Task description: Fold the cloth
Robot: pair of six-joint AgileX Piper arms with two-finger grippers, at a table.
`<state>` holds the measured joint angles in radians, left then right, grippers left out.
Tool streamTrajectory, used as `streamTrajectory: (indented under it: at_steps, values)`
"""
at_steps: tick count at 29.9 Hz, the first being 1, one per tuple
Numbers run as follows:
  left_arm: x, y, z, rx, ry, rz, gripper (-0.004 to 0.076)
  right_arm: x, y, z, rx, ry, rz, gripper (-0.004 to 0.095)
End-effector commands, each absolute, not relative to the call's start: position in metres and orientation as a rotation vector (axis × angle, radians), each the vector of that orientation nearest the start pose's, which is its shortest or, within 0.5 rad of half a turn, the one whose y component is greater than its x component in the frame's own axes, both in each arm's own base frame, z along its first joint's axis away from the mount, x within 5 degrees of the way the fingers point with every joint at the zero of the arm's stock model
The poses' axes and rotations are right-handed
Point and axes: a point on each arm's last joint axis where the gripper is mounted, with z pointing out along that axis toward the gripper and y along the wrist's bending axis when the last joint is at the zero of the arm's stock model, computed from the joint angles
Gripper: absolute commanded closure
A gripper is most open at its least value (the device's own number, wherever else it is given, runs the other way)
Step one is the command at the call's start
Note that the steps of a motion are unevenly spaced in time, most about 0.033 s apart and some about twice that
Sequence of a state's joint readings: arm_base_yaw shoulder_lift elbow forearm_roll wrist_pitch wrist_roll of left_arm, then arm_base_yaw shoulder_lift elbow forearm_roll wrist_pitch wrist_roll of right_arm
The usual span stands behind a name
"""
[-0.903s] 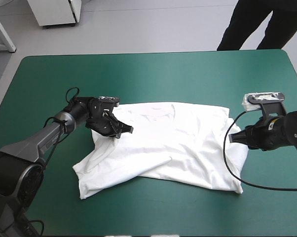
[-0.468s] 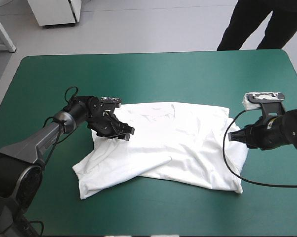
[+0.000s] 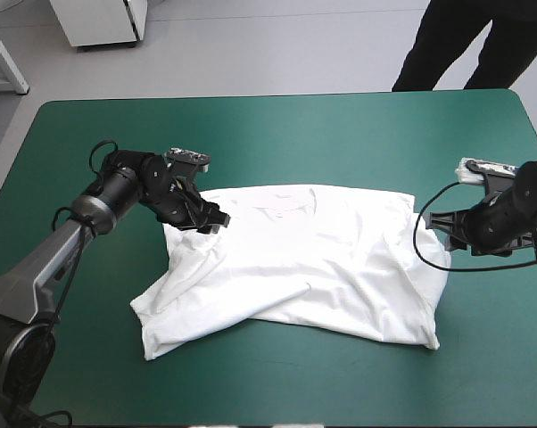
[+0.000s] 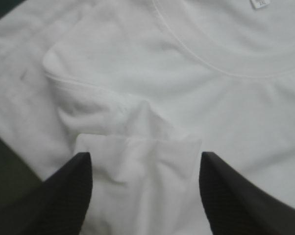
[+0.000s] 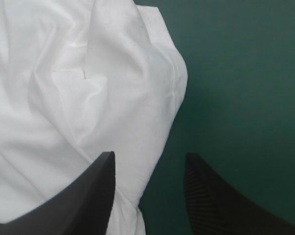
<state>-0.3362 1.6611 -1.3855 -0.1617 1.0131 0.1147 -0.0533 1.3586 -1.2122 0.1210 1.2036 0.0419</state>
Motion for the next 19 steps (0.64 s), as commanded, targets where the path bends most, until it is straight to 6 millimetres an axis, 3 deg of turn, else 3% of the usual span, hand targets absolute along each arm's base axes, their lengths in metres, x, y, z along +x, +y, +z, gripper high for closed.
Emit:
streamTrajectory:
  at_steps: [1,10,19]
  values:
    - [0.306,-0.115,0.337,0.502,2.638,-0.215,0.0274,0.272,-0.006,0.330,0.159,2.772,0.175,0.0475]
    - [0.269,-0.095,0.372,0.473,2.611,-0.128,0.0321,0.300,-0.012,0.299,0.151,2.813,0.095,0.0476]
    - [0.254,-0.090,0.377,0.484,2.664,-0.116,0.0321,0.326,-0.014,0.261,0.155,2.867,0.095,0.0476]
